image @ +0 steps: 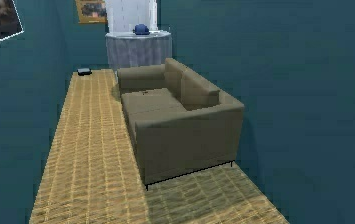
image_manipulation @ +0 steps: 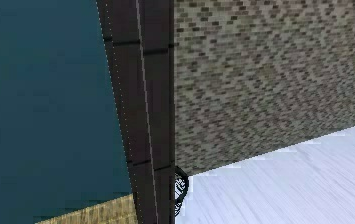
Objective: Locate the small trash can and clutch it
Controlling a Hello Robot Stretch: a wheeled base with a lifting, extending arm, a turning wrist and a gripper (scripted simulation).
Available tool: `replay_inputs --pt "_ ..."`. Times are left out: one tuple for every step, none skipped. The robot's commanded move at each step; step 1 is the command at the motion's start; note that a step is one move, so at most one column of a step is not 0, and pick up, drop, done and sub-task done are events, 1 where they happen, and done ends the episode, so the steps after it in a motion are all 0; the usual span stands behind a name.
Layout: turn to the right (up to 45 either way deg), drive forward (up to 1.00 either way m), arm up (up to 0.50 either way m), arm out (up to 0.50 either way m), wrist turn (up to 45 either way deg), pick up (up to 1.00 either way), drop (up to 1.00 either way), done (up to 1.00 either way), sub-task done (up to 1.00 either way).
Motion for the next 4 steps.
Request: replay_inputs --pt "45.0 0.00 0.00 0.00 0.0 0.00 0.00 0.00 0.00" --pt "45.0 0.00 0.00 0.00 0.0 0.00 0.00 0.00 0.00" --pt "45.0 0.00 0.00 0.00 0.0 0.00 0.00 0.00 0.00" --pt "9.0 0.00 0.00 0.00 0.0 0.00 0.00 0.00 0.00"
